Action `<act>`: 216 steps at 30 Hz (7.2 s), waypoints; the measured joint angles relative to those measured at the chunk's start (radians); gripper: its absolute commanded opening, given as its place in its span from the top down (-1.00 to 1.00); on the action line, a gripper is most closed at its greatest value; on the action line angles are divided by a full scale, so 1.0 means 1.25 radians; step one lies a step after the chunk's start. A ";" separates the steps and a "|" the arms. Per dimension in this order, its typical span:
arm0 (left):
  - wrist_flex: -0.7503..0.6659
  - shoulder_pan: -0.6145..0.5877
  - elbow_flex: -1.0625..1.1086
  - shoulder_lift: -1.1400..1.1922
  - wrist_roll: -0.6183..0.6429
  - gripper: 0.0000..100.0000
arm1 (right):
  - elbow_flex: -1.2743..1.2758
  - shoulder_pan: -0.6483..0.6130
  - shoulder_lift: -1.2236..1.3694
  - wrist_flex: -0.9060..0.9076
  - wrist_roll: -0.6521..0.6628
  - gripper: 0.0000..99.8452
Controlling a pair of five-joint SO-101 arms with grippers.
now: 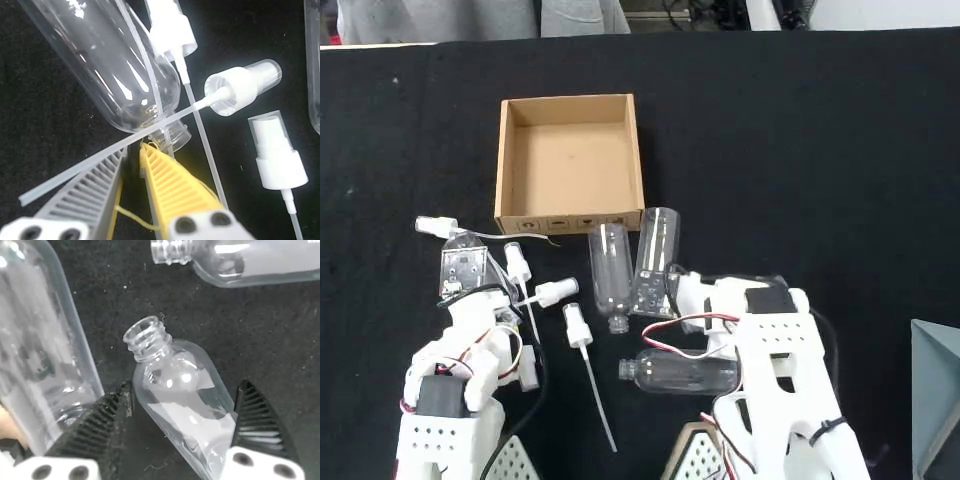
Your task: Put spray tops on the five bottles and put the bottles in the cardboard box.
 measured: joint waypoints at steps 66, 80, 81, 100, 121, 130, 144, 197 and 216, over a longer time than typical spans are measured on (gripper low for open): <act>0.000 0.000 0.000 0.000 0.000 0.93 | 0.000 0.000 0.000 0.037 -0.164 0.41; 0.000 0.000 0.000 0.000 0.000 0.93 | 0.000 0.000 0.000 0.037 -0.137 0.52; 0.000 0.000 0.000 0.000 0.000 0.93 | 0.000 0.000 0.000 0.037 -0.136 0.57; 0.000 0.000 0.000 0.000 0.000 0.93 | -0.001 0.002 0.000 0.032 -0.136 0.89; 0.000 0.000 0.000 0.000 0.000 0.93 | -0.123 0.002 0.000 0.168 -0.221 0.89; 0.000 0.000 0.000 0.000 0.000 0.93 | -0.176 0.002 0.000 0.250 -0.279 0.89; 0.000 0.000 0.000 0.000 0.000 0.93 | -0.205 0.002 0.000 0.269 -0.374 0.89; 0.000 0.000 0.000 0.000 0.000 0.93 | -0.259 0.081 -0.319 0.265 -0.778 0.95; 0.000 0.000 0.000 0.000 0.000 0.93 | -0.290 0.081 -0.323 0.128 -0.902 0.96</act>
